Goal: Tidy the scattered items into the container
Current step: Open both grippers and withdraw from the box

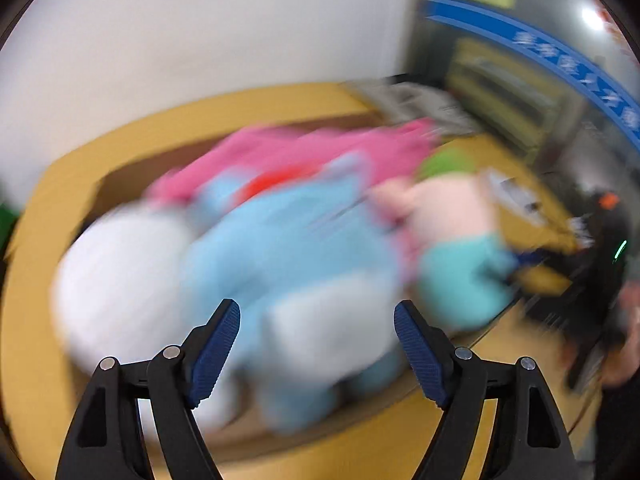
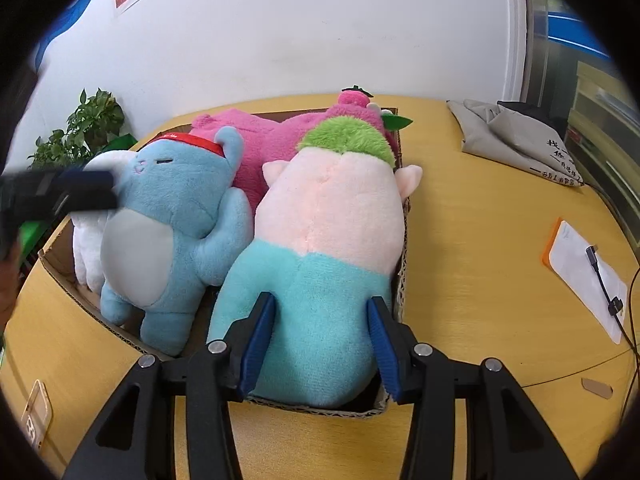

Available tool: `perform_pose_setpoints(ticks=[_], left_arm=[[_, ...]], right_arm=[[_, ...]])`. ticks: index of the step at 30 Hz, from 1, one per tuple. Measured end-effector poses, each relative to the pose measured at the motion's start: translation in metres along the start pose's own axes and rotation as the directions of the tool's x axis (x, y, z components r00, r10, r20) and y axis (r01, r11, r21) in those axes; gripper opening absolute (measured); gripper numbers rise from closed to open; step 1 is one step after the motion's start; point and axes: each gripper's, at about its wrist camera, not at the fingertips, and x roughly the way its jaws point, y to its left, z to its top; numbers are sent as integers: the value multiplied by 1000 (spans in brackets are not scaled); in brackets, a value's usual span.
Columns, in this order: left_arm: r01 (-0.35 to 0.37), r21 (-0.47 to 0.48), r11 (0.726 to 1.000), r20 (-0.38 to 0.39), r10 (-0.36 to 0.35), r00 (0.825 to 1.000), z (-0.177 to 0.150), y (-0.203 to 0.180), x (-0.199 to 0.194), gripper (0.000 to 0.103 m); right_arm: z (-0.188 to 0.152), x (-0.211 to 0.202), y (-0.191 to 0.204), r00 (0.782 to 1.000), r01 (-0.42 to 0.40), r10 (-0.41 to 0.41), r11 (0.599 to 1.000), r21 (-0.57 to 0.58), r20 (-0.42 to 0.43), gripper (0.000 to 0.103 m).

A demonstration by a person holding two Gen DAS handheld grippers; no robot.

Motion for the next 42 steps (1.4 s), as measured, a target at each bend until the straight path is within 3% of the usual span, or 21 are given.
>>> perform_pose_setpoints(ticks=[2,4,6,9,10,11,12,13,16,18,20,23,31,42], left_arm=[[-46,-125,991,-78,37,996,-26,45,4,84],[-48,-157,986,-126,28,992,-45,65,12,82],[-32,-110,993,-74,24,997,-55,66,6,80],[-27,-148,989,-95,13,995,-58,68,2,80],[-28,-151,988,-94,13,996,-60,68,0,80],[-32,-149,988,-83,20,996,-62,68,-2,80],[-39,-151,988,-71,28,997,-64,70,-4,80],[-56,-154,986,-59,48,997,-64,71,-8,81],[-134,-183,974,15,139,990,-64,69,-37,84],[-143,-185,972,105,164,981,-65,61,-70,94],[-125,-196,973,201,164,966,-68,46,-109,103],[-71,-173,982,282,119,952,-77,27,-152,103],[-70,-200,977,305,130,943,-86,1,-169,103],[-78,-226,971,267,138,954,-94,0,-159,103]], right_arm=[[0,1,0,1000,12,-12,1000,3,9,46],[-5,-3,8,999,32,-32,999,13,12,47],[-7,-7,12,999,46,-46,998,33,17,51],[-10,-21,15,999,37,-38,996,81,18,58],[-9,-26,14,999,40,-41,995,91,18,63],[-10,-33,17,998,54,-56,994,92,21,78],[-12,-41,23,996,84,-86,993,83,25,86],[-13,-49,30,994,103,-106,992,69,38,87],[-19,-84,57,988,72,-72,997,3,135,87],[-22,-106,71,981,69,-69,998,5,180,88],[-23,-121,81,975,72,-71,997,5,211,89],[-25,-136,95,964,114,-110,993,-1,241,89],[-28,-142,103,954,191,-187,982,8,233,89],[-37,-136,105,963,176,-171,984,-7,206,89]])
